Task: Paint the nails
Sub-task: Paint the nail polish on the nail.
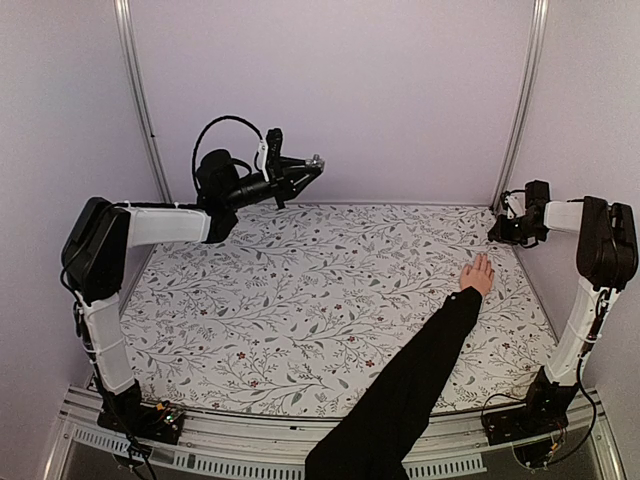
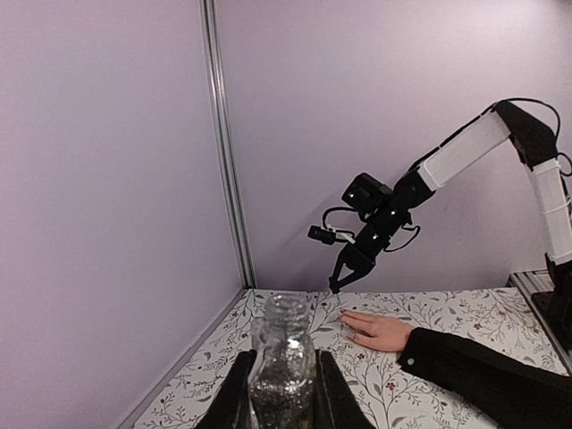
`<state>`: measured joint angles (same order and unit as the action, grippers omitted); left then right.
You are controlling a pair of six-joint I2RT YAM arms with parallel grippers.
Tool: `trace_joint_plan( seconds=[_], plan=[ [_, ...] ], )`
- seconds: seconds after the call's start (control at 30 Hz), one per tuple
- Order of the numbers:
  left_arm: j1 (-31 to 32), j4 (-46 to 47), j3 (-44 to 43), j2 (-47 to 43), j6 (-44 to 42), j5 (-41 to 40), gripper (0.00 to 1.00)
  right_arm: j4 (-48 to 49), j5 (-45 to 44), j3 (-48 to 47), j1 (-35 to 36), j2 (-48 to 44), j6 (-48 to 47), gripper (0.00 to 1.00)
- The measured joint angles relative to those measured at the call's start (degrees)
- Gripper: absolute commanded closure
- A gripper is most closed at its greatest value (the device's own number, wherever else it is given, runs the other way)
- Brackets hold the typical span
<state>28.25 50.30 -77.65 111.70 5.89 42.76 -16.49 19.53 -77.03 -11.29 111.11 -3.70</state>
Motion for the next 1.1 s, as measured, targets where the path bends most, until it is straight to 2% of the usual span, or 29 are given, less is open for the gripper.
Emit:
trace_joint_plan(
  seconds=[1.1],
  plan=[
    [-0.15,0.02,0.00,0.09,0.22,-0.02,1.00,-0.70,-1.46,-0.37,0.79,0.85,-0.35,1.00]
  ],
)
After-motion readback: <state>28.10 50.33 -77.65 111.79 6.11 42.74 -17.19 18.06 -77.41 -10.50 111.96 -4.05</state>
